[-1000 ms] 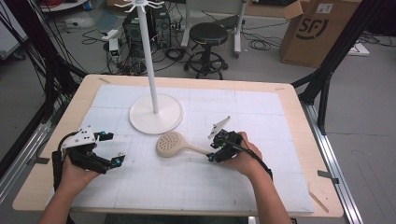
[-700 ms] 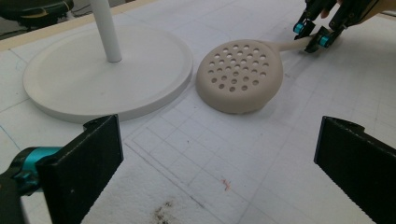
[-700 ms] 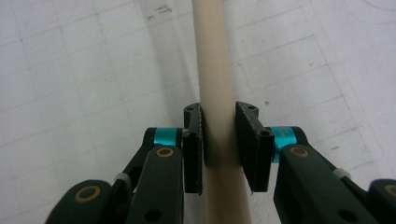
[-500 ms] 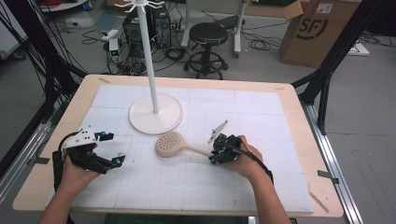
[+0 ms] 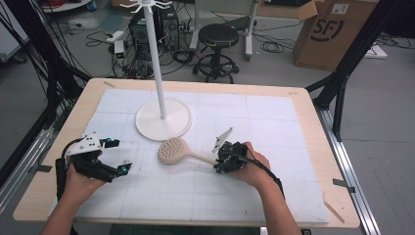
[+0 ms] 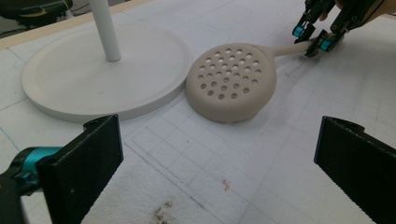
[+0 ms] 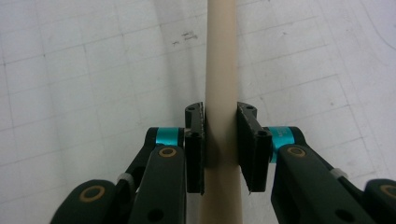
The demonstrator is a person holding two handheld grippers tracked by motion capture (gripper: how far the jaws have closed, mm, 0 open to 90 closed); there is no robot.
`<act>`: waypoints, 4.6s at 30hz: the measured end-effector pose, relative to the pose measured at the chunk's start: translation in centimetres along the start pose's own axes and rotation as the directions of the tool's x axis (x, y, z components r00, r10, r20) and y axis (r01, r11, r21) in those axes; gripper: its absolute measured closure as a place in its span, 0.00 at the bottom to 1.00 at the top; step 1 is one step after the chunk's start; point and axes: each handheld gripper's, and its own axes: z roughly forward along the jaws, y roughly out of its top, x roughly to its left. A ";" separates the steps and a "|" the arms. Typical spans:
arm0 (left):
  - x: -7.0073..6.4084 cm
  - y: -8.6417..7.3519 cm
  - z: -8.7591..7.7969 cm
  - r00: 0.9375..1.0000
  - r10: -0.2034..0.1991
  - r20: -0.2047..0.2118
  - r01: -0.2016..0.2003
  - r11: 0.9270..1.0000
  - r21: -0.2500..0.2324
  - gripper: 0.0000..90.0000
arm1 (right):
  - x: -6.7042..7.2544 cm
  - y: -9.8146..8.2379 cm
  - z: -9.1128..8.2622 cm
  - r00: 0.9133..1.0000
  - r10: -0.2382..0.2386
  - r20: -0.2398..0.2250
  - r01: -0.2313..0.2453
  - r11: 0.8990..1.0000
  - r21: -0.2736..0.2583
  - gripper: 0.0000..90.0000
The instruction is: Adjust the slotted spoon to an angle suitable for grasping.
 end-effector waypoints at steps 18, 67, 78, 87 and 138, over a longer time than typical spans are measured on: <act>-0.1 0.0 0.1 1.000 -0.002 0.000 0.002 1.000 0.000 0.02 | 1.1 1.2 0.0 0.995 -0.094 -0.039 0.092 0.995 -0.035 0.83; 0.0 0.1 0.0 1.000 -0.004 0.001 0.004 1.000 -0.008 0.02 | 2.3 4.0 2.3 0.989 -0.144 -0.043 0.144 0.990 -0.009 0.76; 0.0 0.1 -0.1 1.000 -0.003 0.002 0.003 1.000 -0.013 0.02 | 3.2 7.1 3.9 0.979 -0.192 -0.061 0.190 0.981 -0.049 0.75; 0.1 0.1 -0.2 1.000 -0.004 0.002 0.004 1.000 -0.018 0.02 | 3.5 9.1 4.8 0.977 -0.205 -0.062 0.201 0.977 -0.065 0.75; -0.4 0.0 0.5 0.999 0.015 0.035 -0.015 1.000 0.006 0.02 | 2.2 -9.9 -5.9 0.968 0.240 0.078 -0.191 0.899 -0.394 0.17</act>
